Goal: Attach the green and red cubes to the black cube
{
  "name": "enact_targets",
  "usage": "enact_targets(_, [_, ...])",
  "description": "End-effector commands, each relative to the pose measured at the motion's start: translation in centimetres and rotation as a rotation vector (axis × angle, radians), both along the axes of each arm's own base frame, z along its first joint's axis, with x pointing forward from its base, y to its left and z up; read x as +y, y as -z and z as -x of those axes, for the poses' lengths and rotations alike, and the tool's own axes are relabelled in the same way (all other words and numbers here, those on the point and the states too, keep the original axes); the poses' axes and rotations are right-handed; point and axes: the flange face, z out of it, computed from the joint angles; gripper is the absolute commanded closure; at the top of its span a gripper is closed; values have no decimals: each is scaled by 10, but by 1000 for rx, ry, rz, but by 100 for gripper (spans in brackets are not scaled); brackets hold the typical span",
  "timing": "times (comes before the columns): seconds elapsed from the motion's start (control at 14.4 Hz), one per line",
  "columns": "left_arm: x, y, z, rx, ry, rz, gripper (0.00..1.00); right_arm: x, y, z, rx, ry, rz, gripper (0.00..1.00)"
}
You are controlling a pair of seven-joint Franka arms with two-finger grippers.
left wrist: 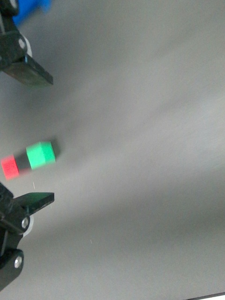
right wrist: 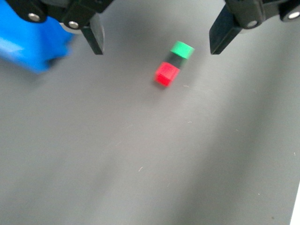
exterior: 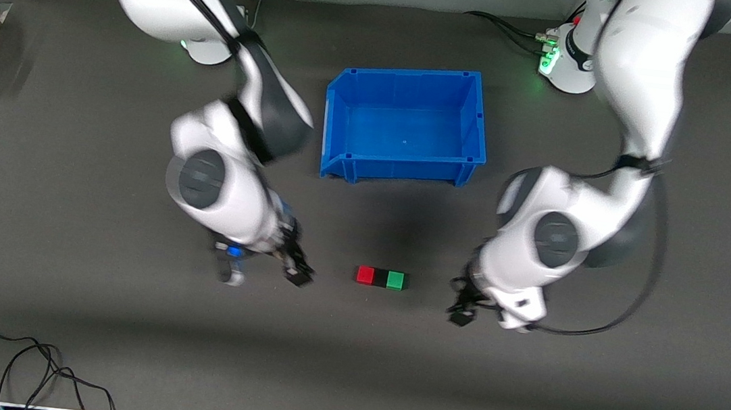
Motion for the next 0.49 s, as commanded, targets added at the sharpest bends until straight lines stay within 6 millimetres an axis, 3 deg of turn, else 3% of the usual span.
enact_targets(0.0, [87, -49, 17, 54, 288, 42, 0, -72, -84, 35, 51, -243, -9, 1])
enact_targets(0.14, [137, -72, 24, 77, 460, 61, 0, -125, -124, 53, 81, -374, -22, 1])
enact_targets(0.28, [205, -96, 32, 62, 678, 98, 0, -185, -153, 69, 79, -585, -65, 1])
enact_targets(0.42, [242, -121, 41, 11, 841, 107, 0, -245, -167, 80, 50, -733, -96, 1])
